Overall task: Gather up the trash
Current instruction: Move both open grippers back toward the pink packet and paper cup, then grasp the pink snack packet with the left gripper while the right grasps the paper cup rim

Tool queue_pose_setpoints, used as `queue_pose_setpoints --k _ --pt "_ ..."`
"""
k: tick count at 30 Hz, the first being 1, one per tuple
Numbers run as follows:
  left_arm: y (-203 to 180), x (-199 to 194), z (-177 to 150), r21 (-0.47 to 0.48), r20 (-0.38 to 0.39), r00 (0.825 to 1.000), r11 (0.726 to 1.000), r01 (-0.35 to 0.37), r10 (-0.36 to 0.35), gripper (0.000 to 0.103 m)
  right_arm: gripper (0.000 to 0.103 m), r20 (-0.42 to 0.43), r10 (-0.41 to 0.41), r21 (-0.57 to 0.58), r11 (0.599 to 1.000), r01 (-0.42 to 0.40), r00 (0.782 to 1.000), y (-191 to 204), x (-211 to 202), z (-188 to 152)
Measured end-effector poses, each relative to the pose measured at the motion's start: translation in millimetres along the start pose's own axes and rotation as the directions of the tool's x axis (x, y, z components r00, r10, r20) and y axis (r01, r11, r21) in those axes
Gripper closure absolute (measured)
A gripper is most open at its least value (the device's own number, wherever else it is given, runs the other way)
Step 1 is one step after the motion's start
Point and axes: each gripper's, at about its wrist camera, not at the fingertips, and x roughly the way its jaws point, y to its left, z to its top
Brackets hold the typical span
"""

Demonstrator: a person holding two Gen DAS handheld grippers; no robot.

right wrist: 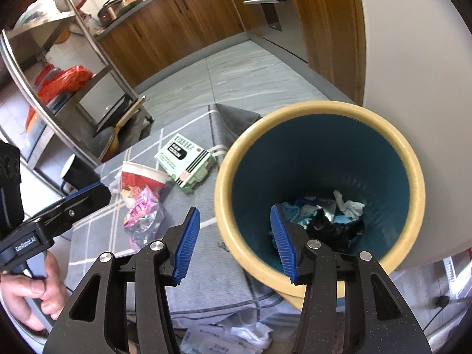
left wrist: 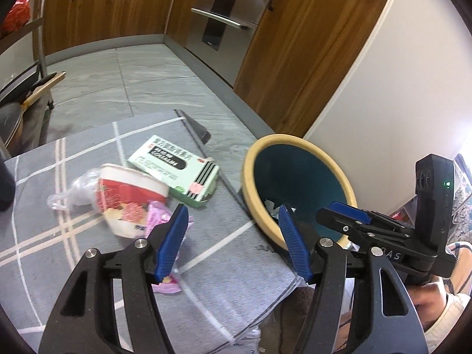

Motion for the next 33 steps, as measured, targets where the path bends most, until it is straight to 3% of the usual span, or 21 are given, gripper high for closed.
queue_pose_setpoints --k 11,23,27,30,33 --pt "34 -5 -16 -0.039 -0.035 0.998 0.998 -0.055 0.054 0.036 0.05 -0.01 0.031 -0.025 0.999 -0.031 0.999 25 8 1" --pt "55 37 -37 -0.021 -0.155 0.979 0.99 -0.137 0.132 0.036 0.05 -0.029 0.04 -0.044 0.998 -0.041 0.999 37 16 -1" --pt "64 43 -40 -0.062 -0.18 0.978 0.991 -0.118 0.105 0.052 0.05 -0.034 0.042 -0.046 0.998 -0.043 0.999 39 18 -2" --pt "65 45 -41 -0.057 -0.189 0.977 0.992 -0.109 0.096 0.073 0.05 -0.037 0.045 -0.045 0.998 -0.047 0.998 41 19 -2" --pt "64 41 -43 -0.057 -0.19 0.977 0.992 -0.112 0.1 0.078 0.05 -0.038 0.05 -0.045 0.998 -0.051 0.998 43 20 -3"
